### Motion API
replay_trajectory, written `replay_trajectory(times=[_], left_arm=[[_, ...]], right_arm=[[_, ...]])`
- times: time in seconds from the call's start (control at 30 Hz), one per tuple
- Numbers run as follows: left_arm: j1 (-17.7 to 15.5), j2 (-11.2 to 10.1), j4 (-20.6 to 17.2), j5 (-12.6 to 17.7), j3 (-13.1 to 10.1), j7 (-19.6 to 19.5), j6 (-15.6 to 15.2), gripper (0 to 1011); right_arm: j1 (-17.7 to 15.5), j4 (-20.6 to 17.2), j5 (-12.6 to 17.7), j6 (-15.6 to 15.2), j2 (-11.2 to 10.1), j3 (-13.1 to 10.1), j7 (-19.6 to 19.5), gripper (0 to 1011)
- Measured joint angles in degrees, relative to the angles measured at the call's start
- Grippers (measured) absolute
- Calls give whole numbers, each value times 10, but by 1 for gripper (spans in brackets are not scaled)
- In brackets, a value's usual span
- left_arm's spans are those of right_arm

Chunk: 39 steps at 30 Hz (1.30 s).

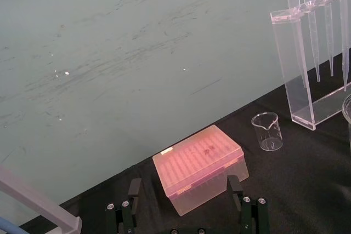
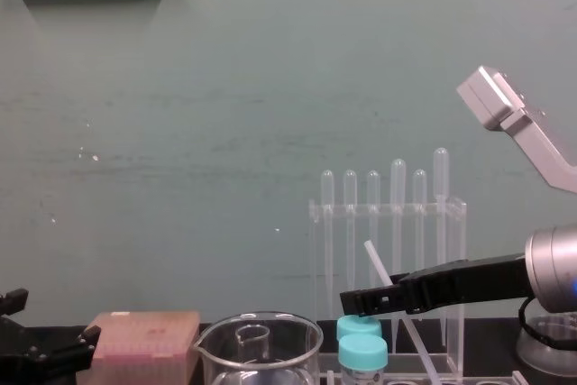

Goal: Pick up the stirring rod with one hand, then place it down.

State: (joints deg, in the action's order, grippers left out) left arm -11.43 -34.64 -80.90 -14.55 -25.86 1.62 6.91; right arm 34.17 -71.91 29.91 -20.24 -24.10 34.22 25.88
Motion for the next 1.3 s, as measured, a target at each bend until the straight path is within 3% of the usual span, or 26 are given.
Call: replay_trajectory(times=[0.27,1.03,1.3], left_arm=[[0,0,0,0,0,0,0,1000],[0,0,0,0,0,0,0,1000],[0,0,0,0,0,0,0,1000]], right_arm=[[0,0,1,0,0,0,0,822],[0,1,2,1,0,0,-1,87],[0,1,2,1,0,0,-1,70]])
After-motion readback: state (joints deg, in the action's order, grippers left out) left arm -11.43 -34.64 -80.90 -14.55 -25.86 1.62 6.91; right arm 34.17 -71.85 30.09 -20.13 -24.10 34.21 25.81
